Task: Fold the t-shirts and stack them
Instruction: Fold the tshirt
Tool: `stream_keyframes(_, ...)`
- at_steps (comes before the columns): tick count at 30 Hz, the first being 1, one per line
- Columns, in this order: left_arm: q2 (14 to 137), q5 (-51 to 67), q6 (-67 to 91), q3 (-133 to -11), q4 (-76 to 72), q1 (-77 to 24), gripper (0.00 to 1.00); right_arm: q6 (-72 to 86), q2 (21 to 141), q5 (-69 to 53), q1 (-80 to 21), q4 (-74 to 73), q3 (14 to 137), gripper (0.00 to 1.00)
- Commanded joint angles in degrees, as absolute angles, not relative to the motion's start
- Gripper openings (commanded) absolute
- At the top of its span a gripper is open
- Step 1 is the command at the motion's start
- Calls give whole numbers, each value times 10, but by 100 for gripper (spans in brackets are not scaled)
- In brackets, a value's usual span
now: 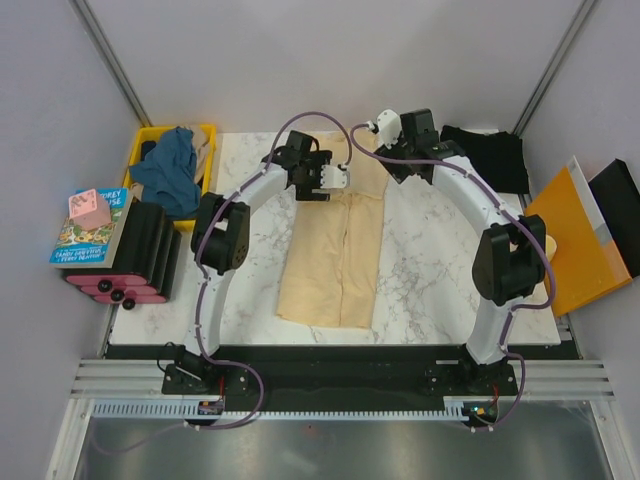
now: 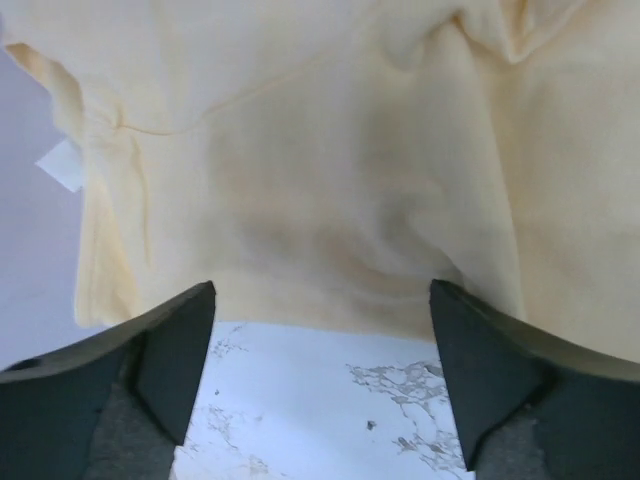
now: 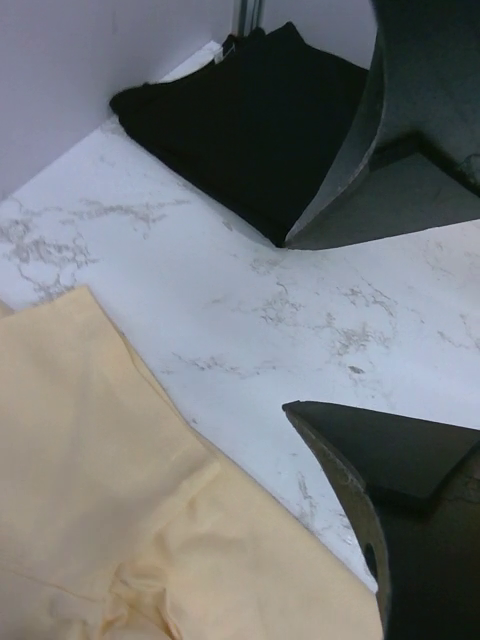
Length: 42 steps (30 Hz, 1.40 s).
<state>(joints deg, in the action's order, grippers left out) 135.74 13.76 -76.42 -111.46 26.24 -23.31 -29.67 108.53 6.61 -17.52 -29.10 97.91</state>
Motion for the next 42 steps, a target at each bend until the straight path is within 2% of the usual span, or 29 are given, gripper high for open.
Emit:
stream_keyframes(1,1275,192,-605,-1136,285,-242,100,-287,1029,-41,-169,-334,955,73)
stream_keyframes(6,1171,160,-610,-1053,272,-222,100,-362,987,-170,-167,-395,902,73)
stream_keyframes(10,1067,174,-693,-866,220,-207,100,-427,936,-168,-182,-395,832,73)
stream_keyframes(13,978,230,-783,-733,221,-207,100,-476,909,-160,-208,-420,790,68)
stream_keyframes(15,936,270,-830,-674,235,-207,100,-499,891,-140,-235,-413,745,54)
stream_keyframes(16,908,279,-868,-632,245,-209,100,-518,878,-130,-244,-410,730,40)
stream_keyframes(17,896,288,-884,-618,257,-211,99,-528,873,-117,-253,-409,706,34)
stream_keyframes(19,869,309,-924,-579,285,-214,94,-554,859,-103,-279,-405,683,27)
stream_keyframes(21,857,329,-948,-547,294,-216,90,-562,852,-76,-293,-386,654,27)
stream_keyframes(24,846,337,-1000,-520,303,-227,73,-560,853,-49,-295,-373,654,28)
stream_keyframes(25,846,338,-1011,-509,304,-230,52,-557,855,-42,-295,-371,659,27)
stream_keyframes(28,854,358,-981,-525,306,-246,2,-541,857,-31,-296,-374,678,27)
stream_keyframes(33,873,398,-956,-567,359,-269,2,-541,843,-19,-295,-373,673,27)
stream_keyframes(42,937,288,-1025,-507,373,-304,2,-537,831,-5,-295,-370,710,26)
